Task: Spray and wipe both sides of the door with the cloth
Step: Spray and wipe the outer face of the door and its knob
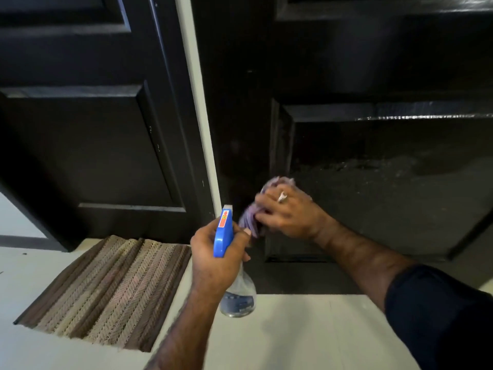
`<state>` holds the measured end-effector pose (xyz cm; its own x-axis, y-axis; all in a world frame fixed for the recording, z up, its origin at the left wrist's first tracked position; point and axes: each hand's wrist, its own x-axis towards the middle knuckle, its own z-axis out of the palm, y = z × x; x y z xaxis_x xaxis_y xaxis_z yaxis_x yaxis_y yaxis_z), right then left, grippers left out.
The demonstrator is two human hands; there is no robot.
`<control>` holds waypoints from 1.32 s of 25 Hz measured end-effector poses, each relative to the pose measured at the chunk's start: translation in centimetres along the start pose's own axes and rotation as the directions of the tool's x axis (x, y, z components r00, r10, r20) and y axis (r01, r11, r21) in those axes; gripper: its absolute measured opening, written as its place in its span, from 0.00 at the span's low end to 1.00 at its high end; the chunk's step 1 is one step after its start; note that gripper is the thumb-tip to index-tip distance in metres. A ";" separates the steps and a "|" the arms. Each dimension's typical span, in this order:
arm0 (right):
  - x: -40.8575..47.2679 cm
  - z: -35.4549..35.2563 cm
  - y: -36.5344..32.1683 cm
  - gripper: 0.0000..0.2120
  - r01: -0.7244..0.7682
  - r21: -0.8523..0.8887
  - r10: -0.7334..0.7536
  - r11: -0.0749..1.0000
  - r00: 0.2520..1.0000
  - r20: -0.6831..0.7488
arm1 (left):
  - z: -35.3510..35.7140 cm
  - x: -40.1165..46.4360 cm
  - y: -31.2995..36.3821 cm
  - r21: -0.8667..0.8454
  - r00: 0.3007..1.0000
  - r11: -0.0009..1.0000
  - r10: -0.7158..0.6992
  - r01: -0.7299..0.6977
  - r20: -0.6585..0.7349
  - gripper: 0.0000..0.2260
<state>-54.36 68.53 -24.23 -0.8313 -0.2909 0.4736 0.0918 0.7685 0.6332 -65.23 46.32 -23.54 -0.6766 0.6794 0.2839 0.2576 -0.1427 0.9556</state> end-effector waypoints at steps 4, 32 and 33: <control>7.5 -7.2 7.5 0.18 -0.608 0.044 0.559 0.793 0.696 -0.451 | 0.9 -0.2 0.0 0.039 0.999 0.999 -0.026 0.027 -0.024 0.07; -16.1 6.2 -15.5 0.13 -0.912 0.409 0.866 0.003 0.207 0.454 | 7.9 -3.5 -6.7 0.116 0.965 0.986 -0.144 0.120 0.220 0.05; -17.5 5.5 -15.1 0.16 -0.844 0.495 0.875 -0.207 0.067 0.480 | 8.1 -3.6 -6.7 0.123 0.962 0.986 -0.139 0.112 0.236 0.05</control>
<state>-44.20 65.12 -45.42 -0.2380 0.9264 0.2918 0.4115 0.3683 -0.8337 -58.98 50.66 -31.62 -0.5241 0.8429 0.1217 0.2630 0.0243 0.9645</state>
